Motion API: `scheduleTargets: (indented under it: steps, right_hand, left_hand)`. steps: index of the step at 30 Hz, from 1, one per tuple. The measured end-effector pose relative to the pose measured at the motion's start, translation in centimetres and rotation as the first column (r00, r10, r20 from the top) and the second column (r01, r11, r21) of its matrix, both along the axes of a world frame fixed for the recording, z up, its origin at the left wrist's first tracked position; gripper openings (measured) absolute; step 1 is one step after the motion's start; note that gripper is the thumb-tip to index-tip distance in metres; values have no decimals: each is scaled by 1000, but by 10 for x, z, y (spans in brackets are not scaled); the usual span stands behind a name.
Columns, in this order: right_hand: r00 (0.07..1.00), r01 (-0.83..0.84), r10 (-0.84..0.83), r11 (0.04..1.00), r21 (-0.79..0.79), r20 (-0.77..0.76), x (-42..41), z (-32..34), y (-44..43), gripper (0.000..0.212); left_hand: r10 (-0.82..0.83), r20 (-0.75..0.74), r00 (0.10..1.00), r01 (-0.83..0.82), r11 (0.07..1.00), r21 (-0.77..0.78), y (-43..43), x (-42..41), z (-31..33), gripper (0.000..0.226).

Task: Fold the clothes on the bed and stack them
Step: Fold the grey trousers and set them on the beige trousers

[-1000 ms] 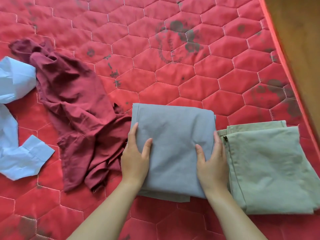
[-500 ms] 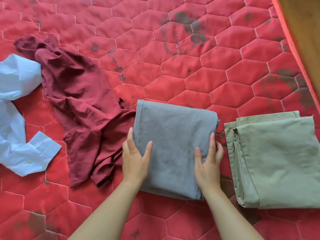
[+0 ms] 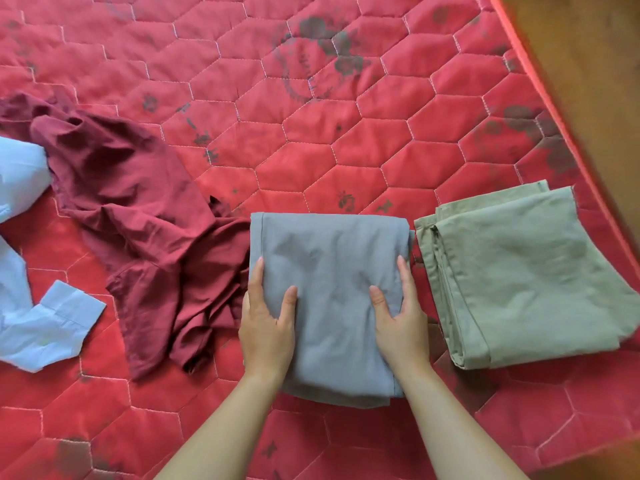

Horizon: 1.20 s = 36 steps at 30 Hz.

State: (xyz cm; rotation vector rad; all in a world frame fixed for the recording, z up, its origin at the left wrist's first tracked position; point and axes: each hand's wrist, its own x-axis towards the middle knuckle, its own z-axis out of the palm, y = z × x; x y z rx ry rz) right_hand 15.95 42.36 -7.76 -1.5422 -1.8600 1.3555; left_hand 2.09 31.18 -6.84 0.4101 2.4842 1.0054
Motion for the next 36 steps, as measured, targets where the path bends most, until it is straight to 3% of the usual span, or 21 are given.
scheduleTargets:
  steps: [6,13,17,19,20,23,26,29,36]
  right_hand:
    - [998,-14,18,998,58,-65,40,65,52,62]
    - [991,-114,99,979,171,91,132,122,170,61]
    - [879,-309,268,950,44,393,182,95,220,63]
    - [779,-364,313,931,-14,543,191,76,229,64]
    - [776,-372,278,927,55,566,189,70,230,66]
    - [835,-409,226,864,294,501,166,58,223,63]
    - [735,-545,309,798,256,604,146,38,210,64]
    - [694,-569,325,795,212,643,152,14,205,62]
    - [669,-590,332,782,203,665,152,7,203,61]
  left_hand:
    - [-16,73,997,0,976,220,40,41,62,55]
    - [-302,208,930,228,920,319,113,115,91,66]
    - [-421,276,864,410,907,101,137,152,59,75]
    - [-444,148,884,458,886,-70,148,158,44,76]
    - [-470,39,882,471,873,-125,156,158,40,74]
    - [-554,-236,798,529,832,-164,186,156,28,66]
    - [-610,-355,708,543,792,-278,209,154,11,63]
    - [-703,-347,621,591,710,-382,209,152,-12,63]
    - [-767,-250,590,640,634,-435,202,144,-20,66]
